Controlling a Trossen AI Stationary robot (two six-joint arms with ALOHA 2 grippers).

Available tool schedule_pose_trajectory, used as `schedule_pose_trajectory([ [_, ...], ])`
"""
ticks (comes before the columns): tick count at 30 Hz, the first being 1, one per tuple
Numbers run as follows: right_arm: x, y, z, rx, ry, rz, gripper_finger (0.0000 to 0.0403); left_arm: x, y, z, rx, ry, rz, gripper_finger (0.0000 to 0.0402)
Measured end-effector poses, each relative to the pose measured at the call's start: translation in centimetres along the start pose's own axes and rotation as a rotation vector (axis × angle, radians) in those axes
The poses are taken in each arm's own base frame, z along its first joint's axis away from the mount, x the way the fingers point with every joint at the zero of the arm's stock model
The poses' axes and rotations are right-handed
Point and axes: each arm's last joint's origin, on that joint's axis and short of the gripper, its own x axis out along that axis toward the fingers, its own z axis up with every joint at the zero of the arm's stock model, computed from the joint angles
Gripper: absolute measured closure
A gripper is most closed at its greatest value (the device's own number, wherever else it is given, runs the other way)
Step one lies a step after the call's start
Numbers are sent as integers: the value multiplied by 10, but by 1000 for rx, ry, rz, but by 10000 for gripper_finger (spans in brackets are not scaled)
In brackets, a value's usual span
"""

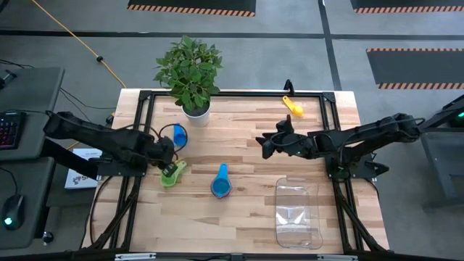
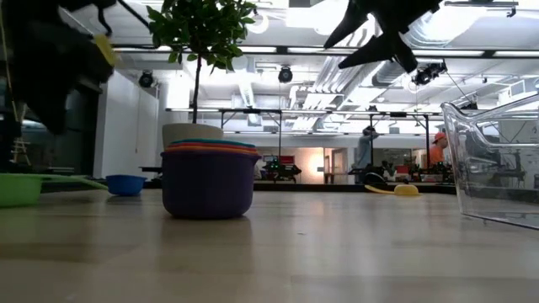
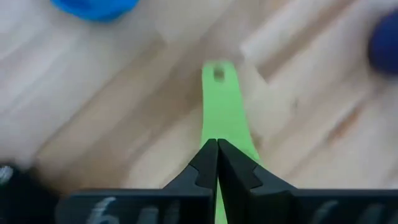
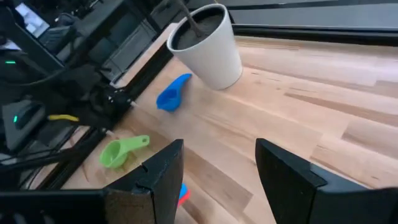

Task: Nest measuring cups in basket
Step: Stack the green measuring cup on top of the light blue measuring cup

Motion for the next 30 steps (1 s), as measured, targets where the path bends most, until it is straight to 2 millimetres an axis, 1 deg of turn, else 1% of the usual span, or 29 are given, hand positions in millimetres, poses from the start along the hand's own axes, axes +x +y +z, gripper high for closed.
schedule_pose_trajectory([
  [3, 7, 0, -5, 0, 3, -24, 213, -11, -10, -8, 70, 90, -68, 401],
  [5, 11, 0, -8, -6, 10, -33, 213, -9, -16, -16, 123, 145, -77, 401],
  [9, 16, 0, -12, -15, 21, -45, 213, 6, -23, -31, 142, 213, 8, 401],
  [12, 18, 0, -14, -19, 23, -49, 213, 16, -31, -37, 133, 219, 55, 401],
  [15, 18, 0, -13, -19, 22, -50, 213, 26, -41, -40, 143, 219, 48, 401],
  [19, 18, 0, -13, -24, 20, -51, 213, 40, -51, -41, 149, 204, 76, 401],
  [26, 18, 0, -13, -27, 22, -52, 213, 63, -56, -41, 94, 166, 190, 401],
  [28, 18, 0, -13, -27, 22, -51, 213, 67, -59, -40, 109, 158, 180, 401],
  [30, 18, 0, -13, -27, 22, -52, 213, 72, -66, -40, 125, 144, 130, 401],
])
